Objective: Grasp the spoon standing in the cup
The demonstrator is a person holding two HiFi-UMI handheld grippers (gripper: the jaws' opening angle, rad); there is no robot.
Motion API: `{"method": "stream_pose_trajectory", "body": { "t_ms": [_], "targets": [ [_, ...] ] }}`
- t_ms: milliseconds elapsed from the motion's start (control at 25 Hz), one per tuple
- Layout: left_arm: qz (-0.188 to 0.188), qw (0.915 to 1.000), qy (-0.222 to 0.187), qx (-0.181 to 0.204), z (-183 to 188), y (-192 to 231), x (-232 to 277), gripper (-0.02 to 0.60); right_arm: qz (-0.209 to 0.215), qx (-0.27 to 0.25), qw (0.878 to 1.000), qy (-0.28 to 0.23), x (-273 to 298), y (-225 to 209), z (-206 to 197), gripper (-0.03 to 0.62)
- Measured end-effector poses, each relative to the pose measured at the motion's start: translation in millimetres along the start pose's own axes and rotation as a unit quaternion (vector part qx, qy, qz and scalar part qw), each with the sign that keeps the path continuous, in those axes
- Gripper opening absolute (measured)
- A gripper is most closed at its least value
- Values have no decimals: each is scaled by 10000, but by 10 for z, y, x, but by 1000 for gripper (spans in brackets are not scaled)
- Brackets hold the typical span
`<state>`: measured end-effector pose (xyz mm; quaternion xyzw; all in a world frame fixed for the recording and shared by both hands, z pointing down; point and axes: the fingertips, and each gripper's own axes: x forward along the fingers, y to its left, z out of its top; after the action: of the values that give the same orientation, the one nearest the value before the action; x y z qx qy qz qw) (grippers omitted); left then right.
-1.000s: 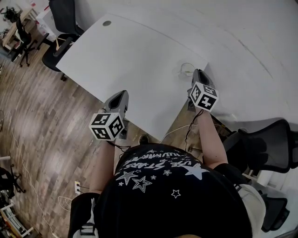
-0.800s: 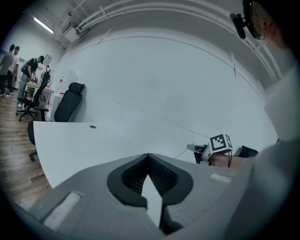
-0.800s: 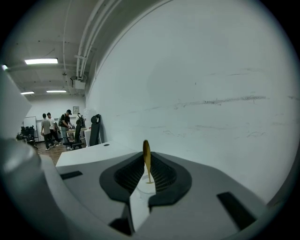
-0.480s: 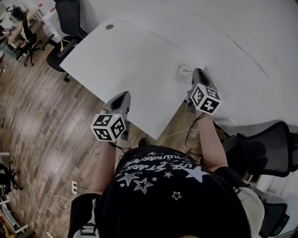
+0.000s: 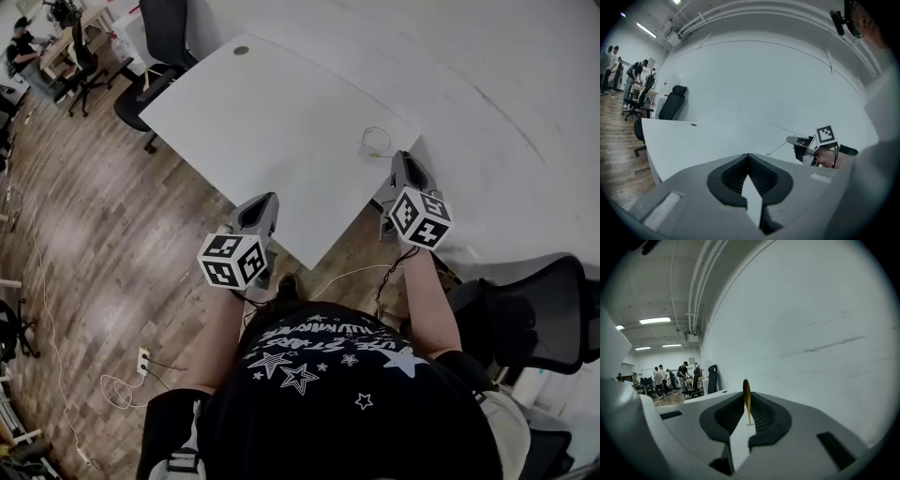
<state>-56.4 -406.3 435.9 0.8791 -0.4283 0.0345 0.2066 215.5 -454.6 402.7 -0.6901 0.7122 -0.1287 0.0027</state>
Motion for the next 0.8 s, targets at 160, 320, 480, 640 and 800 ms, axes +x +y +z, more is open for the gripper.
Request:
{"method": "stream_pose_trajectory", "body": {
  "t_ms": [160,320,480,640,800],
  "targets": [
    [54,10000,-44,-3,-113,-189,-134,6,119,-38,9999,43,-236,-21,-88,46],
    [140,9999,-64,-15,-233,-391,-284,6,262,-33,9996,69,-500,-45,-148,48],
    [211,9998,-68,-19,-379,-639,-452,6,379,-75,9992,104,-803,-100,-207,48],
    [309,9994,-124,-47,-525,-869,-633,6,488,-117,9986,160,-1070,-167,-298,48],
    [418,9990,-149,-79,-683,-1088,-815,6,619,-133,9978,189,-1317,-214,-360,48]
  ]
}}
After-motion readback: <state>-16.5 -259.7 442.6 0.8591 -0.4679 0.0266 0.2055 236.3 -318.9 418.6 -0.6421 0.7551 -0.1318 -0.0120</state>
